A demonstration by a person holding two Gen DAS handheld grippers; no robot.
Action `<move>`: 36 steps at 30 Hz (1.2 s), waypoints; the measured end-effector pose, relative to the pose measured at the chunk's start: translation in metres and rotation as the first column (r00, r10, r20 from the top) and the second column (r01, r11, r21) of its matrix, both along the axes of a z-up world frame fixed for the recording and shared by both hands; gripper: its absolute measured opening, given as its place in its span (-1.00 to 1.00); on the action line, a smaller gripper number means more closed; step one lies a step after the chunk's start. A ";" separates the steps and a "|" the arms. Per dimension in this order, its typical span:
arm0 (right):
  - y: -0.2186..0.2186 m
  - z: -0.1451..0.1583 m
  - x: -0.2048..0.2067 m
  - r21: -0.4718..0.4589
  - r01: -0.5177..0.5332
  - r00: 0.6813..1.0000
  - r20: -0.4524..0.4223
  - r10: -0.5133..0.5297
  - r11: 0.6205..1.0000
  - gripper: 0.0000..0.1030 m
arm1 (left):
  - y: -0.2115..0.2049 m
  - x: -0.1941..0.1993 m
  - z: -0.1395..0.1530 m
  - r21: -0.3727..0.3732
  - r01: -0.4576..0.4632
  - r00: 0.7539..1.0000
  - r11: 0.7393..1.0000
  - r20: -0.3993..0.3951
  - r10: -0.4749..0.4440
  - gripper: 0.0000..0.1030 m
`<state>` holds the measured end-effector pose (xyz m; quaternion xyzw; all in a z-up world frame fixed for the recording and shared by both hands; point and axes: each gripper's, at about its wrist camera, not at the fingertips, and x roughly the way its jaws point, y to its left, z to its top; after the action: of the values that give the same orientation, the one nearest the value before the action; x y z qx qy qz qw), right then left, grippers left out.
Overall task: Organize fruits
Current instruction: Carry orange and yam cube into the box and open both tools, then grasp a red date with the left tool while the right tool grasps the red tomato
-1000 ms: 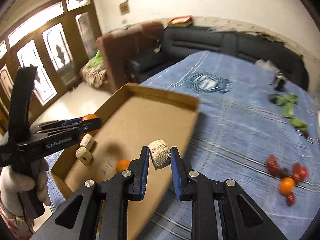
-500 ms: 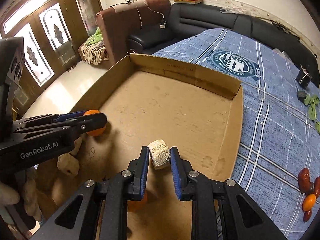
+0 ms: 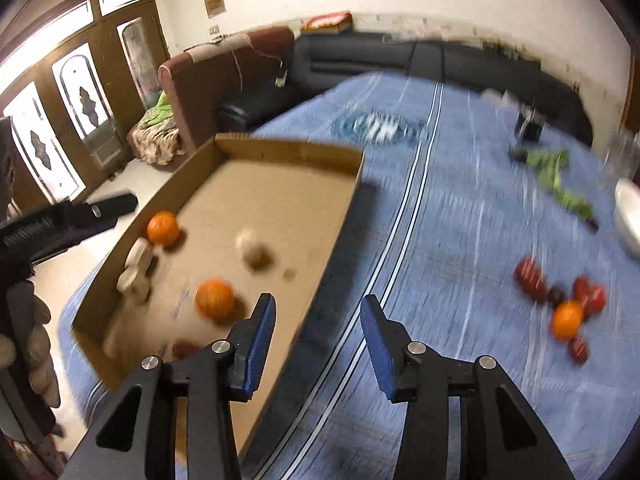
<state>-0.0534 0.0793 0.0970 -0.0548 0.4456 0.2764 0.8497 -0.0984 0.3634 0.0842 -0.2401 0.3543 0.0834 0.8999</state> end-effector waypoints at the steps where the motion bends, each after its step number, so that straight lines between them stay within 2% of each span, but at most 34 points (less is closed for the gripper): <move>1: 0.000 -0.005 -0.003 0.007 -0.010 1.000 -0.026 0.010 1.000 -0.05 | -0.003 -0.006 0.002 -0.016 -0.003 1.000 1.000 0.009 0.003 0.17; 2: 0.003 -0.011 -0.008 0.009 -0.027 0.998 -0.050 0.027 1.000 -0.12 | -0.005 -0.009 0.003 -0.019 -0.003 1.000 1.000 0.012 0.004 0.17; 3: 0.006 -0.014 -0.015 0.011 -0.044 0.997 -0.061 0.044 0.999 -0.35 | -0.008 -0.012 0.005 -0.017 -0.003 1.000 1.000 0.014 0.003 0.17; 4: 0.011 -0.018 -0.020 0.005 -0.065 0.995 -0.072 0.065 0.998 -0.46 | -0.011 -0.015 0.007 -0.011 -0.003 1.000 1.000 0.015 0.003 0.17; 8: 0.022 -0.026 -0.041 -0.065 -0.084 0.996 -0.043 0.082 0.994 -0.61 | -0.022 -0.027 0.015 0.002 -0.012 0.999 1.000 0.029 0.012 0.17; 13: 0.017 -0.026 -0.048 -0.044 -0.067 0.996 -0.065 0.064 0.997 -0.61 | -0.029 -0.040 0.026 0.017 -0.024 0.998 1.000 0.053 0.023 0.18; 21: 0.012 -0.022 -0.071 -0.020 -0.077 0.996 -0.053 0.076 0.997 -0.57 | -0.050 -0.065 0.044 0.040 -0.001 0.995 0.999 0.096 -0.003 0.19; 24: 0.005 -0.016 -0.079 0.029 -0.086 0.994 -0.062 0.088 0.996 -0.56 | -0.065 -0.077 0.057 0.069 0.026 0.992 0.997 0.125 -0.034 0.20; 27: -0.015 0.001 -0.092 0.094 -0.067 0.997 -0.042 0.071 0.993 -0.56 | -0.086 -0.093 0.075 0.108 0.053 0.984 0.993 0.164 -0.070 0.32; 29: -0.034 0.019 -0.102 0.102 -0.040 0.999 0.022 0.038 0.994 -0.52 | -0.098 -0.103 0.087 0.127 0.072 0.974 0.989 0.206 -0.098 0.38; 31: -0.055 0.036 -0.111 0.111 -0.007 0.996 0.088 -0.003 0.994 -0.36 | -0.113 -0.115 0.099 0.166 0.082 0.958 0.983 0.257 -0.123 0.49; 33: -0.084 0.050 -0.118 0.117 0.056 0.985 0.153 -0.074 0.992 0.12 | -0.131 -0.126 0.110 0.218 0.102 0.941 0.971 0.296 -0.165 0.50; 36: -0.130 0.066 -0.125 0.115 0.148 0.961 0.216 -0.170 0.982 0.22 | -0.154 -0.135 0.120 0.272 0.141 0.917 0.952 0.327 -0.229 0.51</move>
<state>-0.1789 -0.0506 0.1629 -0.0081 0.3354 0.2205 0.9158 -0.2338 0.2095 0.2038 -0.1044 0.1945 -0.0047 0.9753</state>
